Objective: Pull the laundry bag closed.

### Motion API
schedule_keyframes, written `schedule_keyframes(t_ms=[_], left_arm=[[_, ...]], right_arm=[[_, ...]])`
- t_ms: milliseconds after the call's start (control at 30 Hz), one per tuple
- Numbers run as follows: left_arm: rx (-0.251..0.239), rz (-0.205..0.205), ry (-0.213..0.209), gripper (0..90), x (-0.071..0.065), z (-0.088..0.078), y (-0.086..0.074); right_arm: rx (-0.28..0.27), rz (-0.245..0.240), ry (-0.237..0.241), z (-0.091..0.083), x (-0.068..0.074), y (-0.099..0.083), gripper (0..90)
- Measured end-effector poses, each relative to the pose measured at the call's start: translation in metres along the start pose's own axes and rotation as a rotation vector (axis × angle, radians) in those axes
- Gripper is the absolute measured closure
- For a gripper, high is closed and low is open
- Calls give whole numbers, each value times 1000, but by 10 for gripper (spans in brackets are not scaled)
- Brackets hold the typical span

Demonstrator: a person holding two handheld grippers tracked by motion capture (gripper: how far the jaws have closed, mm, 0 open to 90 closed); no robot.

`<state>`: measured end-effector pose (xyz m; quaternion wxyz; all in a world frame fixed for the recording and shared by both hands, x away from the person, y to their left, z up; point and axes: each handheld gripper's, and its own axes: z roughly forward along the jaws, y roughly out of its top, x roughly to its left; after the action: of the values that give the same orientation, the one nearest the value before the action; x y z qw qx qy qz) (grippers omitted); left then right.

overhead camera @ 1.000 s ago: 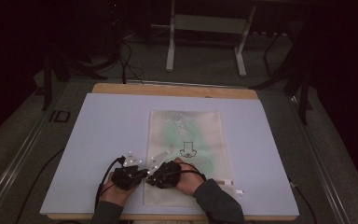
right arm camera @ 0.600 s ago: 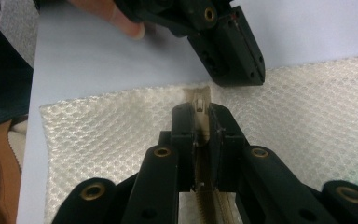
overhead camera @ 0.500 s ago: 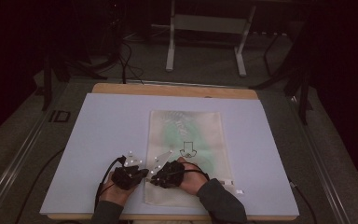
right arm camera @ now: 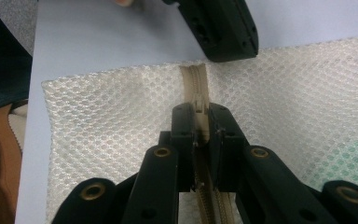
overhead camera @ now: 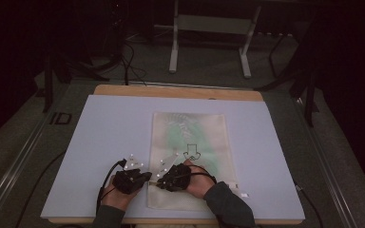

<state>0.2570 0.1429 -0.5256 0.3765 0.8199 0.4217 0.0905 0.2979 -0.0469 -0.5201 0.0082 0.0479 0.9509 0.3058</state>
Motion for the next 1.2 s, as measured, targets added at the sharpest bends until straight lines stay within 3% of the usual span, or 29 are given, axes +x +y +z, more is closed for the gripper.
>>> schedule_keyframes(t_ms=[167, 367, 1200], left_arm=[[15, 12, -22, 886, -8, 2, -1], [40, 7, -36, 892, -6, 4, -3], [58, 35, -11, 895, -11, 7, -2]], right_arm=[[2, -7, -6, 0, 1, 0, 822], [12, -22, -15, 0, 3, 2, 822], [72, -100, -72, -1, 13, 7, 823]])
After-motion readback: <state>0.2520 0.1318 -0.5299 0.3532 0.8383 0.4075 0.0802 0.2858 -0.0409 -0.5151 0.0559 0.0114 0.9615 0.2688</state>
